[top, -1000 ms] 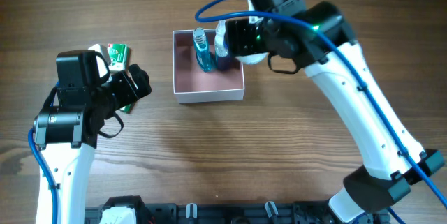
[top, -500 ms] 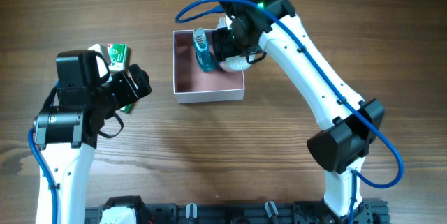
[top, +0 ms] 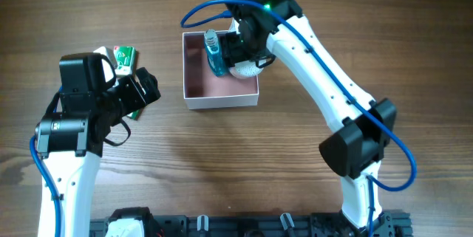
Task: Pack container
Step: 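Lower the white container into the box front and open the gripper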
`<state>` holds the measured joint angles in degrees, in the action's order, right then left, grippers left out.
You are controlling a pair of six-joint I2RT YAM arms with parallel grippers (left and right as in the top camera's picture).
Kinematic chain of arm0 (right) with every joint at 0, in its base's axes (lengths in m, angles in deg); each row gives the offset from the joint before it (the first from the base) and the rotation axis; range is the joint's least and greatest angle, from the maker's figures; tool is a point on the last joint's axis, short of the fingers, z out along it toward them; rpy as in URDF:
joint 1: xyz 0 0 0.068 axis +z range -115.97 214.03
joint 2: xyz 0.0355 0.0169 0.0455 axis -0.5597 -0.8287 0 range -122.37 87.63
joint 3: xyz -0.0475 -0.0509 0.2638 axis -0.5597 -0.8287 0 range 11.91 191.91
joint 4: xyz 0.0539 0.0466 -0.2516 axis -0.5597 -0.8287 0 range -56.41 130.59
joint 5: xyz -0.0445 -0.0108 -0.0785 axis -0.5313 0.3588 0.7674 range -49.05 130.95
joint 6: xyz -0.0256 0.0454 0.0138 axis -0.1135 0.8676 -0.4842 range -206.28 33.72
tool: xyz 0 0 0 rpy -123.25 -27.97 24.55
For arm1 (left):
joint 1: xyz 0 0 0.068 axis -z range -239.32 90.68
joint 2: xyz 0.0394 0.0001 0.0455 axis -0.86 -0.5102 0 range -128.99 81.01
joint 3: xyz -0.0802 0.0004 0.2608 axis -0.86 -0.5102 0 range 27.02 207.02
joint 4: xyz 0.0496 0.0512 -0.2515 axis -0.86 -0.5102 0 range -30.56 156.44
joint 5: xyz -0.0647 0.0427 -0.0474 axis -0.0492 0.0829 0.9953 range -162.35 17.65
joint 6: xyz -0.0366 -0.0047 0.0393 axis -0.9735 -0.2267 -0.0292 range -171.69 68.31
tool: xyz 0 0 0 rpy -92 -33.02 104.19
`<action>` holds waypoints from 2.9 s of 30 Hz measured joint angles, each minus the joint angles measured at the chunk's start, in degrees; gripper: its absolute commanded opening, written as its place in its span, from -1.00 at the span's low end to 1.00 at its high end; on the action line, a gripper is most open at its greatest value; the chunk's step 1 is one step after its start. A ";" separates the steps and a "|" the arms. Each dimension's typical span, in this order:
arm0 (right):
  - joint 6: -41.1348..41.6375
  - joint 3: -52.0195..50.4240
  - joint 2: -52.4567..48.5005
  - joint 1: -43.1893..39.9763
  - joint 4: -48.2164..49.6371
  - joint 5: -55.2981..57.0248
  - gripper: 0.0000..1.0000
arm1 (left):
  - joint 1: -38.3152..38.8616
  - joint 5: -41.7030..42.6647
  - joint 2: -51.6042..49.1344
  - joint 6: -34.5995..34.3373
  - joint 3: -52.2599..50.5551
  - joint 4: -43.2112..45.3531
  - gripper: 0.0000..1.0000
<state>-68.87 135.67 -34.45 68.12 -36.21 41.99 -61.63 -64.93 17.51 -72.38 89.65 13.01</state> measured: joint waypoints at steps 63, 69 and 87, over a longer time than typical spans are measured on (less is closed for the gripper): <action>0.24 -1.55 -7.89 0.37 2.05 -2.08 0.94 | 0.00 0.00 0.02 0.00 0.00 -0.15 0.99; 3.58 -1.55 -7.89 0.37 1.79 0.22 0.96 | 0.00 0.00 0.00 0.00 0.00 -0.20 0.99; 10.23 -1.31 17.31 -21.53 -5.40 -0.74 1.00 | 0.00 -0.02 0.02 0.00 0.00 -2.21 0.99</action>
<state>-58.65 134.36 -17.14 46.59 -41.61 41.25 -61.63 -64.95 17.53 -72.38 89.65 10.80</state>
